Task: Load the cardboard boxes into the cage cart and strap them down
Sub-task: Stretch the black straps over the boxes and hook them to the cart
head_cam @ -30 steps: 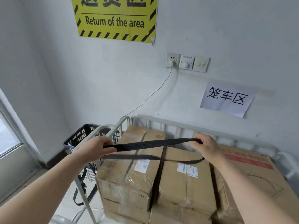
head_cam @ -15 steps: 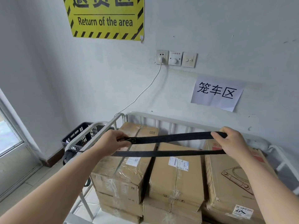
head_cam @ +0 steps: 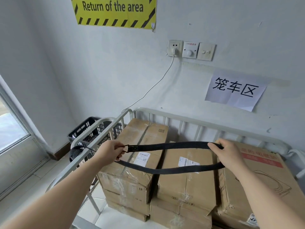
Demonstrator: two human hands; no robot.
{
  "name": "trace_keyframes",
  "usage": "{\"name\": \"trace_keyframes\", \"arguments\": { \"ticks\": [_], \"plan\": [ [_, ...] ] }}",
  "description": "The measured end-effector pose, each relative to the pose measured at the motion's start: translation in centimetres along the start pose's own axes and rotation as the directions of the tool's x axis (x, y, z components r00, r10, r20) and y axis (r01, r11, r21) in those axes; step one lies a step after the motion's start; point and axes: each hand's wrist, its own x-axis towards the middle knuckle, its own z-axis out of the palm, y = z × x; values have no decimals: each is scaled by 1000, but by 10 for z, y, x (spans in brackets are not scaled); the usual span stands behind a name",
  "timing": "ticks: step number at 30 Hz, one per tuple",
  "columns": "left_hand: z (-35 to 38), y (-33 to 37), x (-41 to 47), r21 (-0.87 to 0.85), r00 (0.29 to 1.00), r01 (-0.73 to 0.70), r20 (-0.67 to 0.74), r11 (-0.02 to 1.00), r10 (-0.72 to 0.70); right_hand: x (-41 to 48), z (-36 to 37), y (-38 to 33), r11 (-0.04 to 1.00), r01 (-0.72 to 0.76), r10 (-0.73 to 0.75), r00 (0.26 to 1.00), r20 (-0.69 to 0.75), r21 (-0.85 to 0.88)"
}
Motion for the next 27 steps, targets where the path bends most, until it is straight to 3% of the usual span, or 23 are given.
{"name": "trace_keyframes", "arguments": {
  "ticks": [11, 19, 27],
  "plan": [
    [-40, -111, 68, 281, 993, 114, -14, 953, -115, 59, 105, -81, 999, 35, -35, 994, 103, -5],
    [-106, -198, 118, 455, 940, 335, -105, 825, -325, 90, 181, -113, 997, 37, -21, 974, 224, -70],
    [-119, -243, 166, 571, 934, 320, -57, 756, -352, 104, 215, -122, 996, -36, 52, 977, 207, -79]
  ]
}}
